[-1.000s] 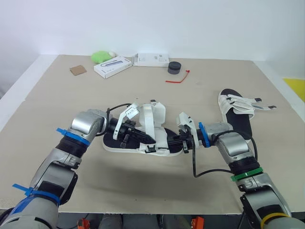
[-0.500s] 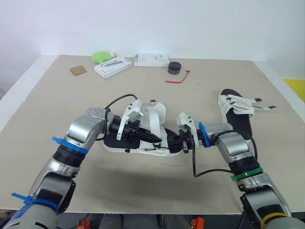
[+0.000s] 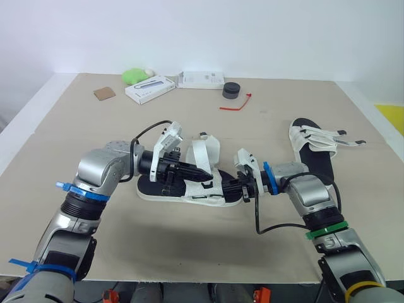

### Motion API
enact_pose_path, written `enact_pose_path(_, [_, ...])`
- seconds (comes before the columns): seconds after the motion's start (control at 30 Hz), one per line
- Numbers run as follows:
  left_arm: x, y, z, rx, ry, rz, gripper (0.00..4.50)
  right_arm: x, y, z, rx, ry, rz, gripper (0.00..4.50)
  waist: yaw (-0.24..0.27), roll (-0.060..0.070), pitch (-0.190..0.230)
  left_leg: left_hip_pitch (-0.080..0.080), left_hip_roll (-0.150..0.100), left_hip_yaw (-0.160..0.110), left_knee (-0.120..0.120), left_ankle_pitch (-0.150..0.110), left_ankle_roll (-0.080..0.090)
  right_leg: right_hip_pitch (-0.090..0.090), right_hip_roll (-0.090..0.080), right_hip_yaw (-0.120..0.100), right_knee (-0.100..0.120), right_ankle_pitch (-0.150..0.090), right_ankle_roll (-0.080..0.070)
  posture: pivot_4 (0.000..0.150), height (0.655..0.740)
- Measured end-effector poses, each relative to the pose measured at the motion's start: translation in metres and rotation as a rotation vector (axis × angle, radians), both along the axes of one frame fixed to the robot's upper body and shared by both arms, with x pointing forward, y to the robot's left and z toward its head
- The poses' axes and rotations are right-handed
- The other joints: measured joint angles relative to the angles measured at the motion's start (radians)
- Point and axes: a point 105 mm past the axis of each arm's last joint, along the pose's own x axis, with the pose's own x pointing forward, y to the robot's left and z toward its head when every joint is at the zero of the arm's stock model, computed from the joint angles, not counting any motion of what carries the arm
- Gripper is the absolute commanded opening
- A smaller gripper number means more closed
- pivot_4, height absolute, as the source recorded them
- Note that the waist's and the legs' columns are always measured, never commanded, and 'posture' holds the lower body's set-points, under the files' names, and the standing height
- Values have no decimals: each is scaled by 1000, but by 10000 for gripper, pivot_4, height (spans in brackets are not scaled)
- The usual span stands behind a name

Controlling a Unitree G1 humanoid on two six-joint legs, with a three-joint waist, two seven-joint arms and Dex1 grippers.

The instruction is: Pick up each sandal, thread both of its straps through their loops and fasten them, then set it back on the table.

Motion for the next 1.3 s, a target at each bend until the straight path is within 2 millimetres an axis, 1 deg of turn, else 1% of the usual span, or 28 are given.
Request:
enact_pose_path(0.07, [0, 0, -5, 12, 1, 6, 839, 0, 0, 0, 0, 0, 0, 0, 0, 0, 0, 0, 0, 0, 0, 0, 0, 0, 0, 0, 0, 0, 0, 1500, 7400])
enact_pose_path(0.27, [2, -1, -11, 40, -34, 6, 839, 0, 0, 0, 0, -1, 0, 0, 0, 0, 0, 0, 0, 0, 0, 0, 0, 0, 0, 0, 0, 0, 0, 1500, 7400])
enact_pose_path(0.43, [8, 5, -21, 60, -16, 40, 839, -1, 0, 0, -1, -4, -2, 0, 0, 0, 0, 0, 0, 0, 0, 0, 0, 0, 0, 0, 0, 0, 0, 1500, 7400])
enact_pose_path(0.7, [6, 10, -22, 70, 11, 36, 839, -1, 0, 0, -1, -4, -2, 0, 0, 0, 0, 0, 0, 0, 0, 0, 0, 0, 0, 0, 0, 0, 0, 1500, 7400])
enact_pose_path(0.93, [2, 9, -20, 51, 127, 30, 839, -1, 0, 0, -1, -4, -2, 0, 0, 0, 0, 0, 0, 0, 0, 0, 0, 0, 0, 0, 0, 0, 0, 1500, 7400])
enact_pose_path(1.3, [2, 9, -22, 75, 115, 32, 839, -1, 0, 0, -1, -4, -3, 0, 0, 0, 0, 0, 0, 0, 0, 0, 0, 0, 0, 0, 0, 0, 0, 1500, 7400])
